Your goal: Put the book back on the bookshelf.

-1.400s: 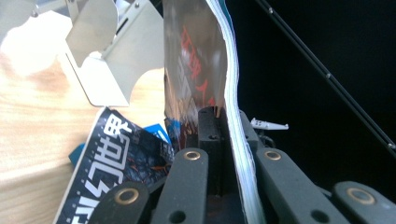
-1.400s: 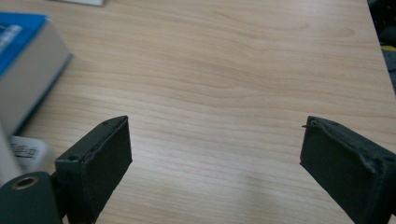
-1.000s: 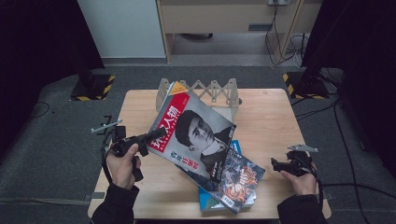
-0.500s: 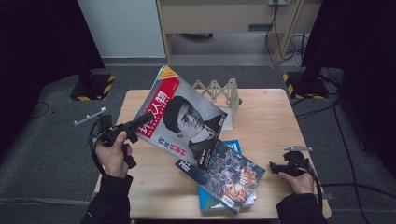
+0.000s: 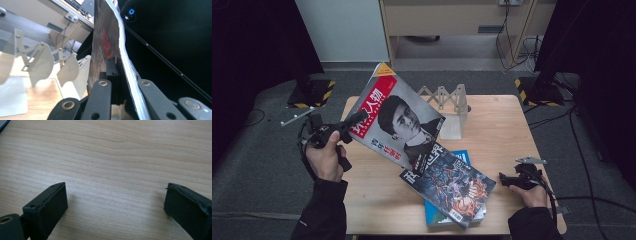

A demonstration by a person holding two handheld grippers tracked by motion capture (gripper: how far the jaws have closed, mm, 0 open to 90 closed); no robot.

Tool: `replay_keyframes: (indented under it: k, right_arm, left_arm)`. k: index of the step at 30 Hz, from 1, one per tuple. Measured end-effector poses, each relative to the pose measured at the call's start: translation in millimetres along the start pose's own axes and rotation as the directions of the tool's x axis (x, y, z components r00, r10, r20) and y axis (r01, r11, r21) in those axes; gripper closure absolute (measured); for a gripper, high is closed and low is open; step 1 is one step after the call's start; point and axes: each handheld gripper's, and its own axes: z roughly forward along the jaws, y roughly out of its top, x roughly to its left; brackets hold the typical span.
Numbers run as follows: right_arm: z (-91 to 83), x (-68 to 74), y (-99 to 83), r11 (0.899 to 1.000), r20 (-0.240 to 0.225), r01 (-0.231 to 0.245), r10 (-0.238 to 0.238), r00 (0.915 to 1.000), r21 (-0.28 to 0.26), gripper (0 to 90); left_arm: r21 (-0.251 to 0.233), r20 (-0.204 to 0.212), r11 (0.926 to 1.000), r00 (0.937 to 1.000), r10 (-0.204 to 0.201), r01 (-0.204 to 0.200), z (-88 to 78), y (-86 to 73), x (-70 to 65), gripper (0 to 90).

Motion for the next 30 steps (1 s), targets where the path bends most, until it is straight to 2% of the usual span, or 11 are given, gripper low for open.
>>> replay_keyframes:
  k: [5, 11, 18, 27, 30]
  right_arm:
    - [1.2, 0.9, -1.6, 1.0, 0.0, 0.003, -0.003, 1.0, -0.017, 3.3]
    - [2.3, 2.1, -3.6, 0.999, -0.004, 0.001, -0.001, 1.0, -0.042, 2.7]
    - [2.9, 2.3, -5.5, 0.998, -0.007, 0.008, -0.008, 0.9999, -0.061, 2.5]
    - [3.1, 2.6, -6.1, 0.998, -0.007, 0.006, -0.007, 1.0, -0.068, 2.5]
    - [3.1, 2.5, -6.1, 0.998, -0.007, 0.008, -0.008, 0.9999, -0.069, 2.5]
  left_arm:
    - [-0.025, -0.041, 0.9993, 0.9988, 0.025, -0.026, -5.8, 12.3, -0.5, 85.9]
    - [-0.064, -0.072, 0.9975, 0.9971, 0.025, -0.029, -15.7, 24.8, 3.0, 85.9]
    - [-0.081, -0.126, 0.9949, 0.9908, 0.05, -0.061, -24.4, 38.2, 3.3, 85.9]
    - [-0.133, -0.156, 0.9887, 0.9865, 0.048, -0.07, -37.1, 57.7, 3.8, 86.0]
    - [-0.148, -0.174, 0.9859, 0.9833, 0.052, -0.078, -39.5, 63.9, 3.8, 86.0]
